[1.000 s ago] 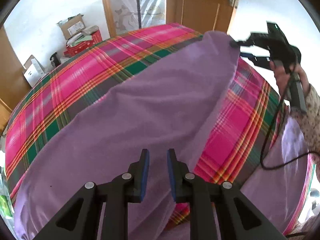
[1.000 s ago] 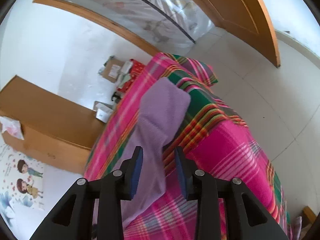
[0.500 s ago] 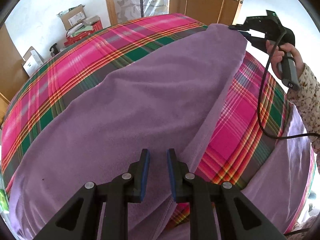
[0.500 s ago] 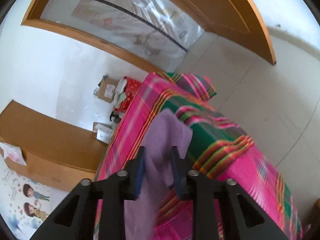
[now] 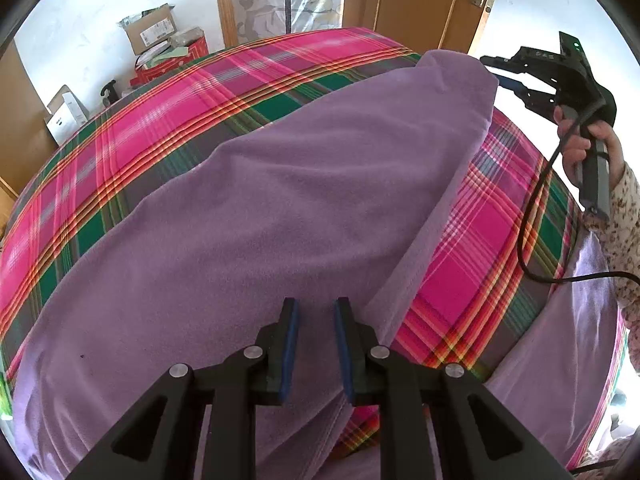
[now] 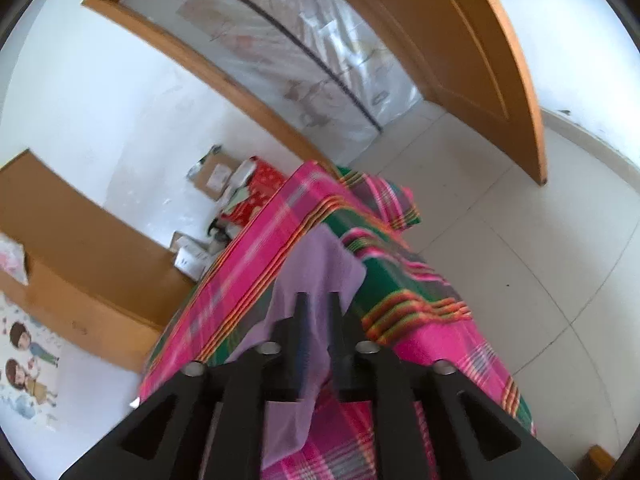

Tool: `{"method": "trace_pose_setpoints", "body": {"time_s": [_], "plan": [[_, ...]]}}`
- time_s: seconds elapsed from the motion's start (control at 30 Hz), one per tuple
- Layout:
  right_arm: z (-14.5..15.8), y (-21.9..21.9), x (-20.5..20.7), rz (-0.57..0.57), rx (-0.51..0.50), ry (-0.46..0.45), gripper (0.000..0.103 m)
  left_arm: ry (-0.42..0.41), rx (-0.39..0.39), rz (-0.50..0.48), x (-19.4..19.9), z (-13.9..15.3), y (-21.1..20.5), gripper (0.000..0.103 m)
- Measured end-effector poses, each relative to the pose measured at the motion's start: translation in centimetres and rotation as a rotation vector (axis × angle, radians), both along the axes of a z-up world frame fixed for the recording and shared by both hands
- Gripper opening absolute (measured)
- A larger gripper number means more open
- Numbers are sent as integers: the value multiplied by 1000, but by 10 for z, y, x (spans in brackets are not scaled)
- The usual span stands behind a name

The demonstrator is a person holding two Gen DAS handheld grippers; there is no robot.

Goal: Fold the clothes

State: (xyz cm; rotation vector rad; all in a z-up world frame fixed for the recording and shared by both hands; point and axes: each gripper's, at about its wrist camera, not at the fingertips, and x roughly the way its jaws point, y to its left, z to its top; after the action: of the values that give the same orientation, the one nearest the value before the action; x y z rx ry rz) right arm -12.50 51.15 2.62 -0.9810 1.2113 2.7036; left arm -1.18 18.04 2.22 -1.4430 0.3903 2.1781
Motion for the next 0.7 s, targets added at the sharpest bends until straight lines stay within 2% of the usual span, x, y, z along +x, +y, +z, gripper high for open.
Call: {"method": "trace_pose_setpoints", "body": {"time_s": [0.03, 0.17, 0.27, 0.33, 0.37, 0.4, 0.5, 0.63, 0.7], "plan": [[0, -2, 0, 12, -4, 6, 37, 0, 0, 0, 0, 0, 0, 19], [-2, -8, -1, 61, -19, 28, 38, 0, 0, 0, 0, 0, 0, 19], [-5, -10, -9, 68, -1, 7, 38, -1, -1, 1, 0, 0, 1, 19], [-8, -11, -14, 63, 10, -12, 27, -1, -2, 1, 0, -1, 1, 19], [-9, -12, -16, 59, 22, -27, 10, -2, -3, 0, 0, -1, 1, 19], [-8, -13, -17, 50, 44, -32, 7, -3, -4, -2, -1, -1, 2, 19], [3, -18, -15, 32, 139, -18, 6, -6, 1, -3, -1, -1, 2, 19], [31, -38, -8, 38, 370, 13, 6, -8, 4, -5, -3, -1, 3, 19], [37, -50, -10, 52, 479, -6, 6, -8, 6, -6, -3, -2, 3, 19]]}}
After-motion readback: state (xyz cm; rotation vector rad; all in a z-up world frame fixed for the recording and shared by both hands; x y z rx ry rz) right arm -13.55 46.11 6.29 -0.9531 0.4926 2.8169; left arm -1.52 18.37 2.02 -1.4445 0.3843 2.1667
